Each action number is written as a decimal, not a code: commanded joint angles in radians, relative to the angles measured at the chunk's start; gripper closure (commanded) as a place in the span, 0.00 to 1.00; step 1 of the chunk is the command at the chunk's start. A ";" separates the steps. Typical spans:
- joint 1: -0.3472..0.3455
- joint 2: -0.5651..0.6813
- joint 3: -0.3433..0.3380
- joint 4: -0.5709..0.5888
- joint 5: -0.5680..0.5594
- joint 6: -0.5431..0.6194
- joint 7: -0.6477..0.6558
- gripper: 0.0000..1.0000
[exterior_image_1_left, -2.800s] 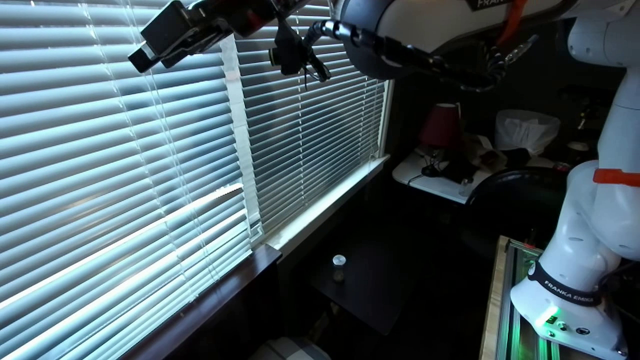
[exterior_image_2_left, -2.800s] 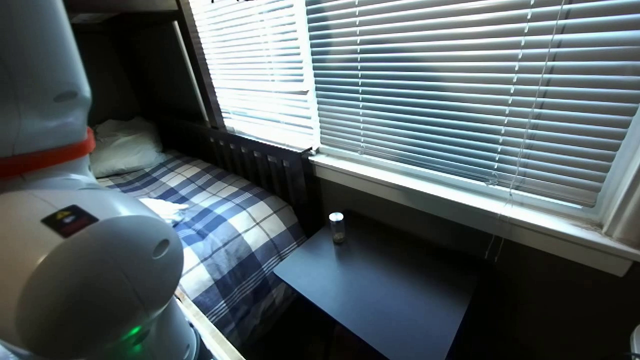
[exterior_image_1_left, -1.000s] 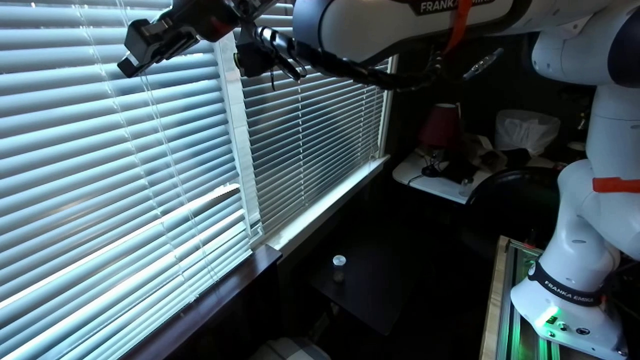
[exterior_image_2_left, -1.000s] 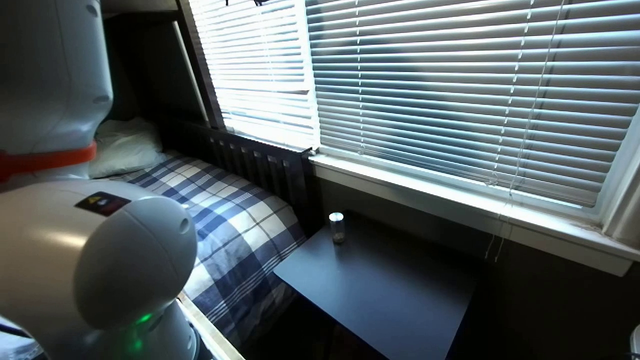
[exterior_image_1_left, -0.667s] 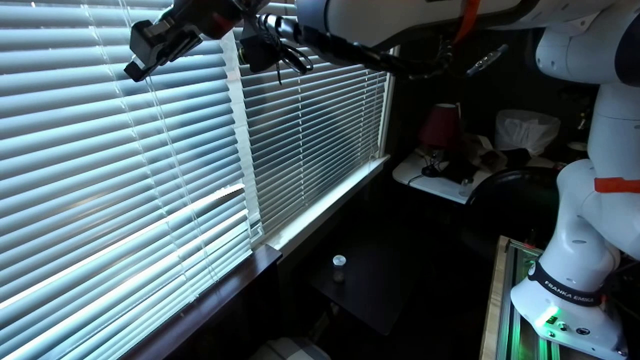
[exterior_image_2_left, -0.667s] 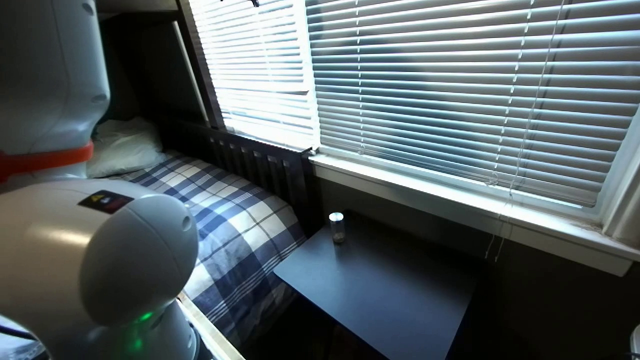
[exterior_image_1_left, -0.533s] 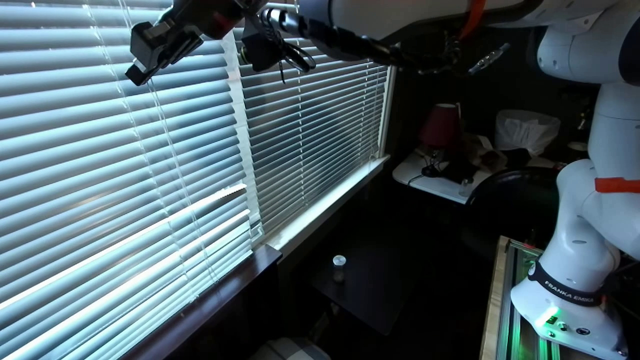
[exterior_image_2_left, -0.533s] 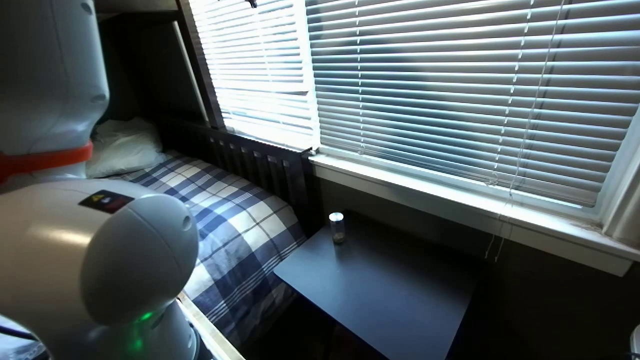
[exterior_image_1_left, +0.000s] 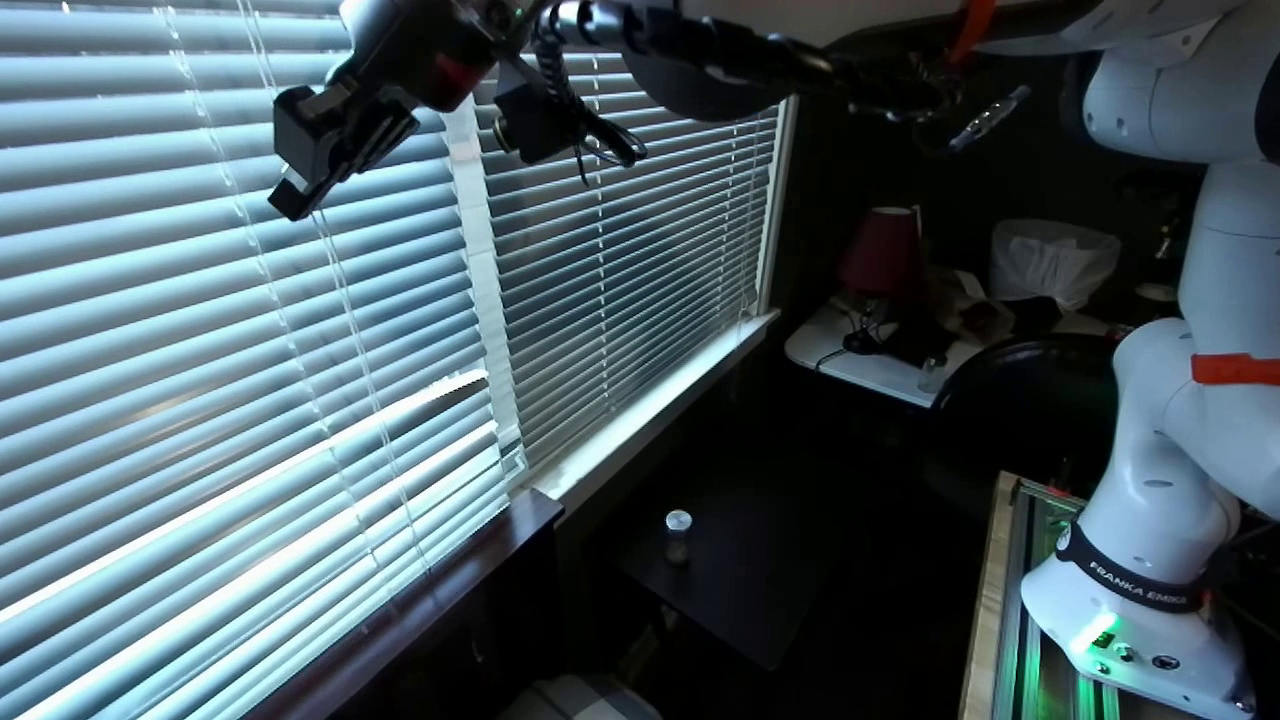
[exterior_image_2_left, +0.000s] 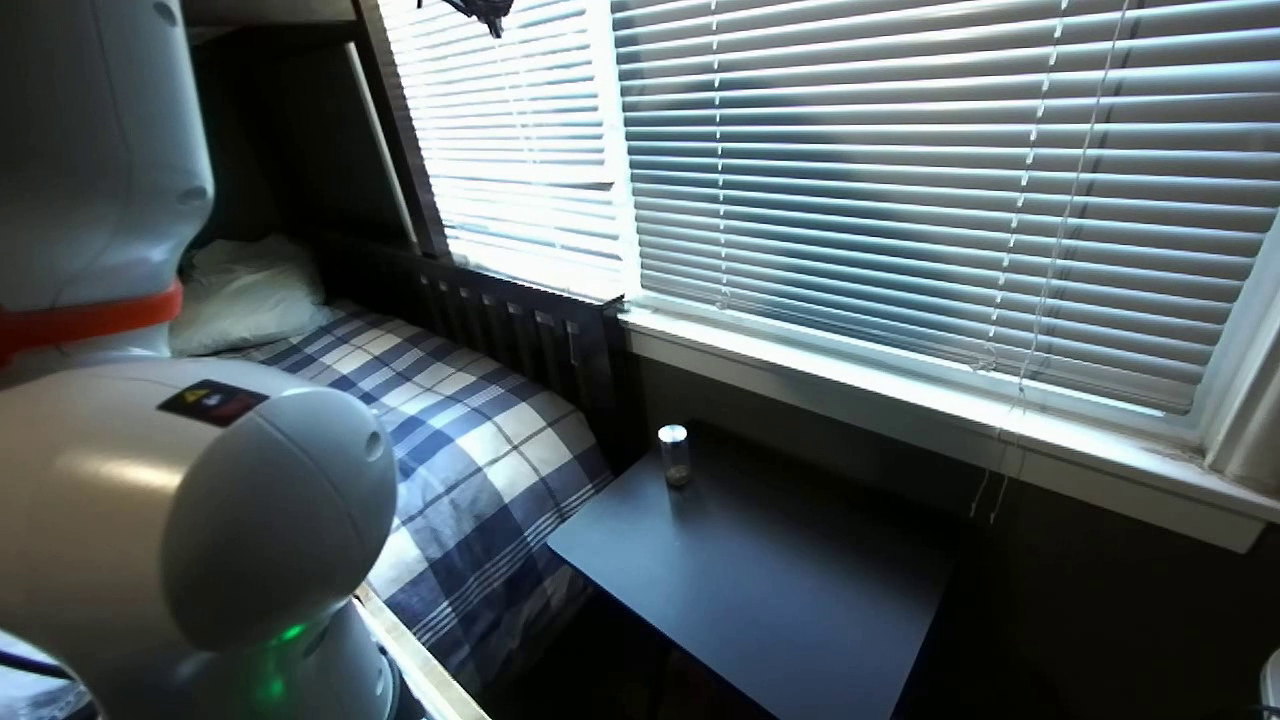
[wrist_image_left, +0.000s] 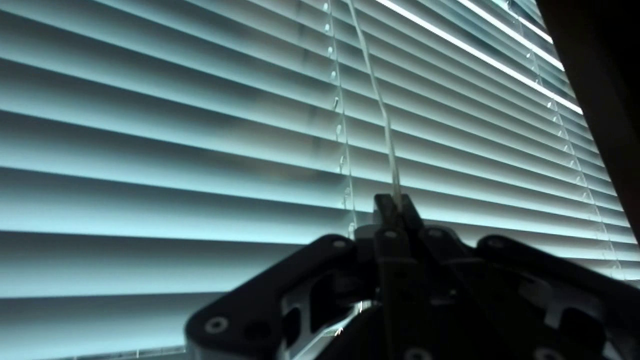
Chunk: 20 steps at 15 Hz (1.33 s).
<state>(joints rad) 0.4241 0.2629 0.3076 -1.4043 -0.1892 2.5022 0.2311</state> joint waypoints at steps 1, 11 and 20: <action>-0.024 -0.043 0.010 -0.138 0.081 0.017 0.018 1.00; -0.044 -0.096 0.014 -0.412 0.292 0.073 0.000 1.00; -0.056 -0.095 0.023 -0.565 0.394 0.105 -0.048 1.00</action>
<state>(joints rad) 0.3849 0.1744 0.3112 -1.8793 0.1490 2.5727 0.2242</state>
